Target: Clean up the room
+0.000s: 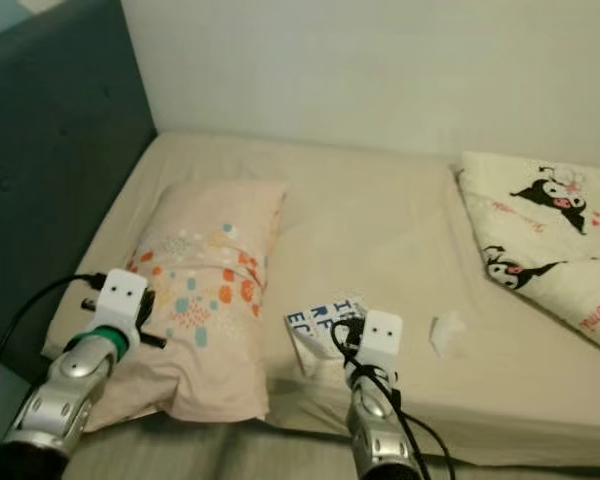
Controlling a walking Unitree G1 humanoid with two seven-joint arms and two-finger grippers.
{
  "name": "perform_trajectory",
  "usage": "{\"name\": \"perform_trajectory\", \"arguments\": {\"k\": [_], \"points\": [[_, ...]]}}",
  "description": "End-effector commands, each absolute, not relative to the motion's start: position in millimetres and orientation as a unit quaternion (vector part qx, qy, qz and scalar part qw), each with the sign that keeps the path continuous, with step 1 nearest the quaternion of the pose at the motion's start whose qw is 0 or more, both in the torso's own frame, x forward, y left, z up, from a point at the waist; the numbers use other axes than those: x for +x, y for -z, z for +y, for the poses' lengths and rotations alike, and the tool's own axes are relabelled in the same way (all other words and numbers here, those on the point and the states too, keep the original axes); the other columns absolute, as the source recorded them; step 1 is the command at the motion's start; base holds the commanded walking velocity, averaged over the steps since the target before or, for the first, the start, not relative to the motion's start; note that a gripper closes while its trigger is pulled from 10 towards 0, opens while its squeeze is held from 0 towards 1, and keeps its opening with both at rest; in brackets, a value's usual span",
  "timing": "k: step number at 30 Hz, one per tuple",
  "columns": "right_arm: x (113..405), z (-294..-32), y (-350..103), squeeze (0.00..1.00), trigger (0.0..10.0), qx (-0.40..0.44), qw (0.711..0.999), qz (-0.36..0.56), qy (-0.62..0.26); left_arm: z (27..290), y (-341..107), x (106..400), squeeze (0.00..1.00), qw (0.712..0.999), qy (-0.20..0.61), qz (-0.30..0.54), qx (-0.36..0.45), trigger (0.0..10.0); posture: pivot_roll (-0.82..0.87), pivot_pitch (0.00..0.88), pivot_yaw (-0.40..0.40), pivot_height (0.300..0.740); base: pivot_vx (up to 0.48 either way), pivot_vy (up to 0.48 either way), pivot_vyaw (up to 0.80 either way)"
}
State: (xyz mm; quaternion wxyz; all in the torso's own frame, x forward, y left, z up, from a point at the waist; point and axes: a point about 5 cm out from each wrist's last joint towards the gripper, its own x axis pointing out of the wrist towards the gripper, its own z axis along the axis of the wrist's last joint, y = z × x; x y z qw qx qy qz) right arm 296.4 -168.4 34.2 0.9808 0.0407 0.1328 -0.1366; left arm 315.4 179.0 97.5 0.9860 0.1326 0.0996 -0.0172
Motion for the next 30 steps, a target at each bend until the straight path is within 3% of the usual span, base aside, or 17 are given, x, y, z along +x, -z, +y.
{"name": "perform_trajectory", "arguments": {"k": [1,21,27,30], "points": [[295.7,-169.4,-36.8,0.00,10.0,0.036,0.982,0.122,0.137,186.0,-89.7,309.5,0.00,0.987,-0.002,0.109,0.121,10.0,0.10,0.000,0.056,0.740,0.000,0.000,0.00],[304.6,-161.5,-39.0,0.00,10.0,0.036,0.985,0.136,0.100,190.6,-89.4,300.4,0.00,0.990,-0.018,0.107,0.090,10.0,0.13,0.000,-0.003,0.740,0.000,0.000,0.00],[304.2,-159.0,-37.2,0.00,10.0,0.049,0.984,0.141,0.093,190.9,-94.1,303.1,0.00,0.991,-0.017,0.102,0.085,10.0,0.13,0.000,0.004,0.740,0.088,0.000,0.75],[303.8,-161.9,-35.8,0.00,10.0,0.058,0.982,0.146,0.104,192.1,-95.1,303.7,0.00,0.991,-0.018,0.101,0.083,10.0,0.13,0.000,0.004,0.740,0.277,0.000,0.00]]}}
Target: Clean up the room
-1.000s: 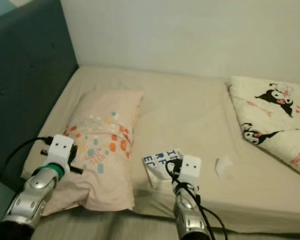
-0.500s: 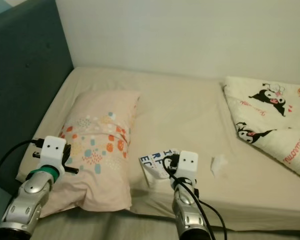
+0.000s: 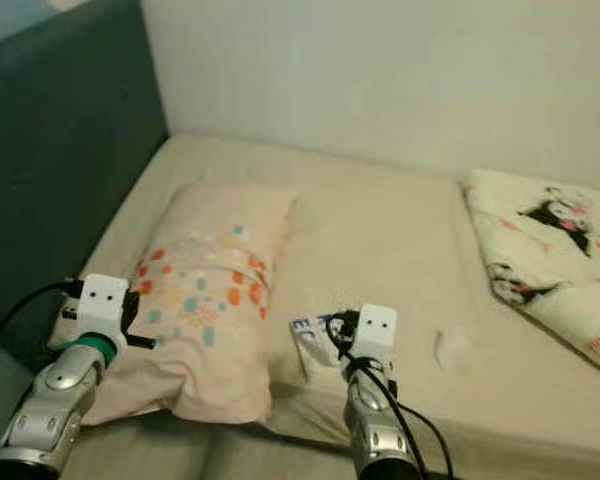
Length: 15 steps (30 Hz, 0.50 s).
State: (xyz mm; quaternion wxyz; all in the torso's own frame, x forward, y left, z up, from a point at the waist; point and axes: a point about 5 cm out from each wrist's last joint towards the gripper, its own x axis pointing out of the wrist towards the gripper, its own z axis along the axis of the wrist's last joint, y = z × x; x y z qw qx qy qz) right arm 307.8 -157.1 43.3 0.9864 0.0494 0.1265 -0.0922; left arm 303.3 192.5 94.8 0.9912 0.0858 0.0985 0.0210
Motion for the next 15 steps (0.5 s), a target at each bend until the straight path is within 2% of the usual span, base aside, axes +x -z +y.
{"name": "perform_trajectory", "arguments": {"k": [1,15], "points": [[303.8,-161.9,-35.8,0.00,10.0,0.058,0.982,0.146,0.104,192.1,-95.1,303.7,0.00,0.991,-0.018,0.101,0.083,10.0,0.13,0.000,0.004,0.740,0.281,0.000,0.00],[303.7,-160.7,-34.6,0.00,10.0,0.059,0.981,0.152,0.101,193.9,-95.4,302.7,0.00,0.992,-0.016,0.101,0.078,10.0,0.14,0.000,0.004,0.740,0.311,0.000,0.00]]}}
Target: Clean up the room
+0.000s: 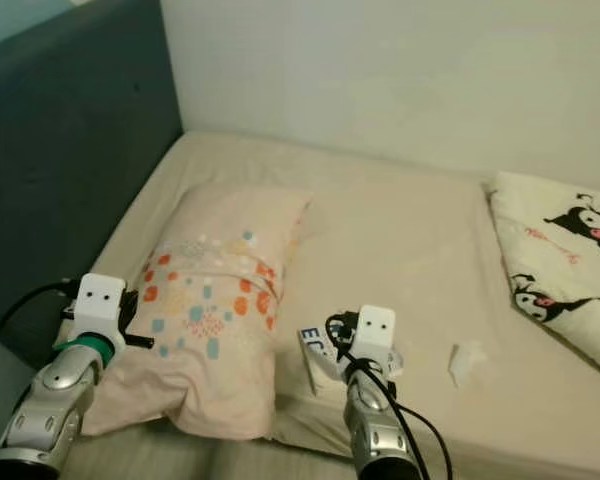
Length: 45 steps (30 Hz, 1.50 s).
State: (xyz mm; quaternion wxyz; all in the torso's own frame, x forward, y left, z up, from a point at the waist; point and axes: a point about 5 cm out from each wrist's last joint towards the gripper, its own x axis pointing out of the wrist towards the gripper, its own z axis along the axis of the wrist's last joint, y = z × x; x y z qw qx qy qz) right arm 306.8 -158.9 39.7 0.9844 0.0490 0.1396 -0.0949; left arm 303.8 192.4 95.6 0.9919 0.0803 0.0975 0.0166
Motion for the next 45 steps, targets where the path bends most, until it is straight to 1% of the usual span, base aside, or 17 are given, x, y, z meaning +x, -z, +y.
{"name": "perform_trajectory", "arguments": {"k": [1,24,44,45], "points": [[303.7,-160.5,-34.4,0.00,10.0,0.059,0.981,0.152,0.101,194.0,-95.4,302.7,0.00,0.992,-0.015,0.101,0.078,10.0,0.14,0.000,0.004,0.740,0.360,0.000,0.00],[301.9,-158.0,-32.3,0.00,10.0,0.059,0.981,0.155,0.099,193.6,-96.7,302.8,0.00,0.992,-0.008,0.098,0.084,10.0,0.14,0.000,0.005,0.740,0.349,0.000,0.00],[300.5,-159.1,-30.3,0.00,10.0,0.060,0.980,0.159,0.099,189.7,-94.5,301.2,0.00,0.991,0.003,0.097,0.097,10.0,0.14,0.000,0.007,0.740,0.000,0.000,0.00],[300.4,-158.8,-29.9,0.00,10.0,0.065,0.980,0.161,0.098,189.7,-94.4,301.2,0.00,0.990,0.003,0.096,0.099,10.0,0.14,0.000,0.007,0.740,0.000,0.000,-0.80]]}}
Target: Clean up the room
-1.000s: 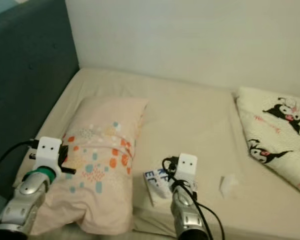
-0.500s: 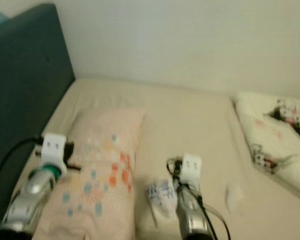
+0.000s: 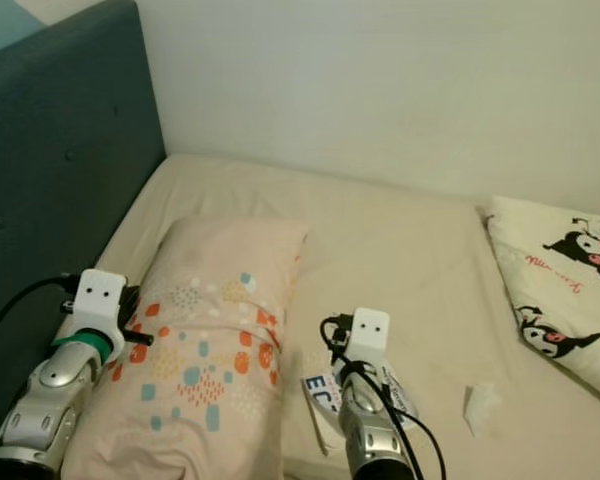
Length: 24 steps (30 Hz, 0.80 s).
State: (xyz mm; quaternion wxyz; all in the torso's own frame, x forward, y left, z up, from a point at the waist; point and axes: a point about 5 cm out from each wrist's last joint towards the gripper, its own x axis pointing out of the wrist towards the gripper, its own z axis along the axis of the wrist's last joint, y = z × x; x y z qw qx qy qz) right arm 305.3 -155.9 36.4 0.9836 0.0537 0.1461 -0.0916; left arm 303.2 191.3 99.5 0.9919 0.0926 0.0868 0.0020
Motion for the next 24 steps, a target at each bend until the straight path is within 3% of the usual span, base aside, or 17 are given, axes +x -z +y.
{"name": "perform_trajectory", "arguments": {"k": [1,7,20,24], "points": [[300.3,-158.5,-29.6,0.00,10.0,0.069,0.980,0.161,0.098,189.7,-94.3,301.3,0.00,0.990,0.002,0.096,0.101,10.0,0.14,0.000,0.007,0.740,0.000,0.000,-0.80],[299.5,-160.5,-27.6,0.00,10.0,0.065,0.977,0.171,0.105,188.5,-94.4,301.6,0.00,0.991,0.002,0.094,0.099,10.0,0.14,0.003,0.006,0.740,0.000,0.000,-0.74],[300.0,-162.0,-28.0,0.00,10.0,0.059,0.978,0.171,0.105,183.3,-92.8,301.6,0.00,0.988,0.024,0.095,0.120,10.0,0.14,0.004,0.007,0.740,0.000,0.000,0.00],[299.8,-162.3,-28.1,0.00,10.0,0.058,0.978,0.171,0.106,182.0,-92.3,301.4,0.00,0.988,0.027,0.097,0.119,10.0,0.14,0.004,0.007,0.740,0.000,-0.308,0.00]]}}
